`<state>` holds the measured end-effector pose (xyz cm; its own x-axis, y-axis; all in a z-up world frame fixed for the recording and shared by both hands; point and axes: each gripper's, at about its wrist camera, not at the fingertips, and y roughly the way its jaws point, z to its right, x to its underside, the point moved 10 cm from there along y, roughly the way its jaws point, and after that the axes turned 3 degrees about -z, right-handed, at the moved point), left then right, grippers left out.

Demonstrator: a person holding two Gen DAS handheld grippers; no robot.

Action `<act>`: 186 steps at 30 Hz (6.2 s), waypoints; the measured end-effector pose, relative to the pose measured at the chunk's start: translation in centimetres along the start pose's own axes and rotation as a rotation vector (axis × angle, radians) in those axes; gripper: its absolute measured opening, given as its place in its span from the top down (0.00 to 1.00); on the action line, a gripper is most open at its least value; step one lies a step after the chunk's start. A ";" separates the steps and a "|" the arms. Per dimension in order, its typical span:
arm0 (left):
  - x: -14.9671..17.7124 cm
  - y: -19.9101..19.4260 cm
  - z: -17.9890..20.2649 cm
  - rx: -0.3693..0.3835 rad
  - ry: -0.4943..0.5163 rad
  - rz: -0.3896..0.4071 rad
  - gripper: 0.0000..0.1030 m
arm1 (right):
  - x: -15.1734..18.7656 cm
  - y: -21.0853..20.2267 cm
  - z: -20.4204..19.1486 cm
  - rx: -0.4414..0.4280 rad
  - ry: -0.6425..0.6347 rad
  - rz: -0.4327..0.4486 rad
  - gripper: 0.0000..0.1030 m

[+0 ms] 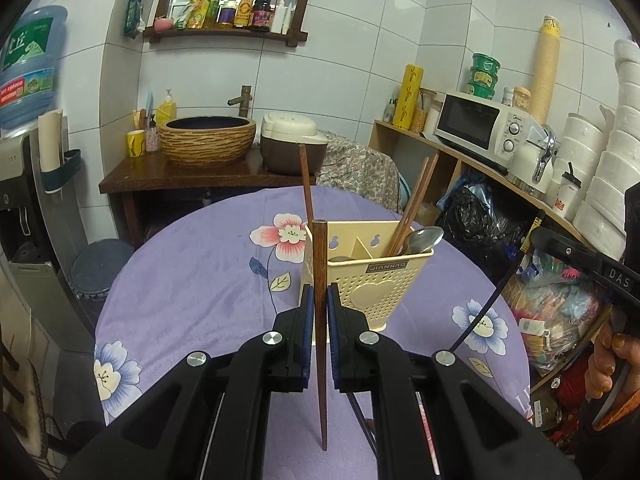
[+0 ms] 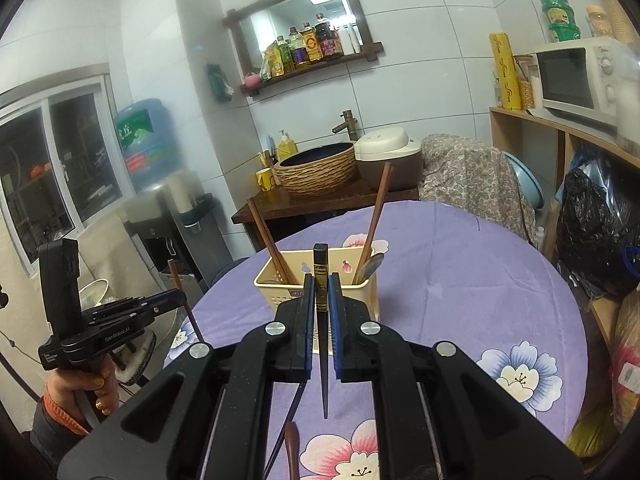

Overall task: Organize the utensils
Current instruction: 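Lower the held chopsticks over the cream holder with both tools, then open both tools to drop the chopsticks into the cream holder, then move the right tool down to the wooden-handled spoon on the tablecloth, then grasp the spoon handle with the right tool while the left tool grasps the black chopstick, then lift the spoon and black chopstick and carry them above the cream holder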

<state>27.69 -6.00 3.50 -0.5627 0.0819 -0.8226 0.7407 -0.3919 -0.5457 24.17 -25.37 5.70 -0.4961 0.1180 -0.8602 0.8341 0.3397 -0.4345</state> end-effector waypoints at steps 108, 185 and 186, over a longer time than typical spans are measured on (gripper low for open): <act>16.4 3.7 -2.4 -0.158 -0.042 -0.232 0.06 | 22.1 11.2 0.2 0.185 -0.202 -0.462 0.84; 2.6 -0.7 1.5 0.044 -0.008 -0.004 0.92 | 10.9 3.0 0.4 -0.003 -0.039 -0.198 0.84; 2.5 -0.8 1.5 0.044 -0.007 -0.003 0.92 | 10.9 3.0 0.3 -0.005 -0.041 -0.198 0.84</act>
<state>25.16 -6.89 2.09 -0.5673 0.0767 -0.8200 0.7224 -0.4317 -0.5402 21.31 -23.35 -5.04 -0.6401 0.0103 -0.7682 0.7199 0.3571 -0.5951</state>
